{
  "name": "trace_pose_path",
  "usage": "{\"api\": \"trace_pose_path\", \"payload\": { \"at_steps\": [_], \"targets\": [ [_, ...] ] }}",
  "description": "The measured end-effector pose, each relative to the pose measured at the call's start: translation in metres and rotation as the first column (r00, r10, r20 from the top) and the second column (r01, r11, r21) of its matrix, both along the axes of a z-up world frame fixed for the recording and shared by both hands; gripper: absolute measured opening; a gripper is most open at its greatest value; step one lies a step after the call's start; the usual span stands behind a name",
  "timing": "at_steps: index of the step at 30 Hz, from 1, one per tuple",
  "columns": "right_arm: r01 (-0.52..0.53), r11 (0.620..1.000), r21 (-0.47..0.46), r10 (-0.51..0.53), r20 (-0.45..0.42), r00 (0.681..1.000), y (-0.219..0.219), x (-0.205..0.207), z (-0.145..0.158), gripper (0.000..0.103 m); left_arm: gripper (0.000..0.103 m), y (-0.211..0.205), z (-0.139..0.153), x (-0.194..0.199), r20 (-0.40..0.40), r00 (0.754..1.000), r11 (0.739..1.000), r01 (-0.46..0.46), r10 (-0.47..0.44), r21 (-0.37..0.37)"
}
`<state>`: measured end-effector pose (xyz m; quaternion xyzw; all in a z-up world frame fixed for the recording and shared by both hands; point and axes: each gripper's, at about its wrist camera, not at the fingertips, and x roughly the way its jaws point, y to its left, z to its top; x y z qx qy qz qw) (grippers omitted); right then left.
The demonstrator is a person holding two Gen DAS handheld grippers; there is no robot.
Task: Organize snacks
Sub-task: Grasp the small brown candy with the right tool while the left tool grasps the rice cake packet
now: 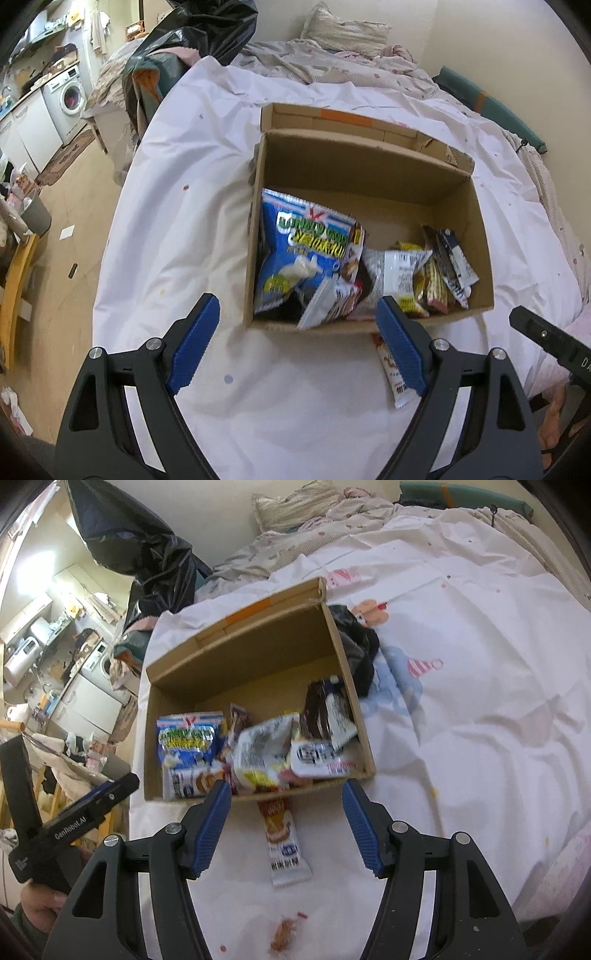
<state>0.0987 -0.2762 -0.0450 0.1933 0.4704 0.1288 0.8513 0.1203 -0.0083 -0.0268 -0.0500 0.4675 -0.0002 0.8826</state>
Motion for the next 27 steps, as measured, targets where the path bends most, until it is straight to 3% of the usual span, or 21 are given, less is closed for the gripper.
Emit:
{"api": "trace_pose_path", "payload": {
  "at_steps": [6,10,12,14,16,22,24,26,27],
  "targets": [
    [-0.031,0.999,0.013,0.032,-0.102,0.994,-0.003,-0.013,-0.023,0.068,0.084,-0.001,-0.009,-0.01,-0.028,1.0,1.0,-0.01,0.01,-0.004],
    [-0.095,0.996,-0.003,0.092,-0.205,0.974,0.006,-0.018,-0.046,0.07,0.084,-0.003,-0.011,-0.012,-0.033,0.999,1.0,-0.008,0.008,-0.002],
    [-0.148,0.988,-0.046,0.128,-0.297,0.946,0.016,-0.02,-0.066,0.07,0.084,-0.003,-0.012,-0.012,-0.035,0.999,1.0,-0.008,0.008,0.003],
    [-0.224,0.974,-0.021,0.194,-0.427,0.883,0.032,-0.023,-0.094,0.07,0.084,-0.003,-0.014,-0.011,-0.043,0.999,1.0,-0.014,0.014,0.001],
    [-0.249,0.968,0.01,0.222,-0.488,0.844,0.045,-0.029,-0.111,0.07,0.084,-0.003,-0.015,-0.011,-0.048,0.999,1.0,-0.016,0.015,-0.005],
    [-0.337,0.937,-0.097,0.256,-0.467,0.847,0.079,-0.043,-0.114,0.069,0.084,-0.003,-0.015,-0.011,-0.048,0.999,1.0,-0.014,0.013,-0.006],
    [-0.37,0.916,-0.157,0.263,-0.462,0.847,0.088,-0.047,-0.112,0.059,0.084,-0.002,-0.016,-0.011,-0.053,0.998,1.0,-0.016,0.015,-0.01],
    [-0.407,0.892,-0.195,0.285,-0.455,0.844,0.096,-0.05,-0.112,0.028,0.084,-0.003,-0.017,-0.01,-0.061,0.998,1.0,-0.015,0.014,-0.013],
    [-0.423,0.882,-0.21,0.297,-0.449,0.843,0.098,-0.052,-0.113,0.026,0.084,-0.003,-0.018,-0.01,-0.063,0.998,1.0,-0.014,0.013,-0.013]
  ]
}}
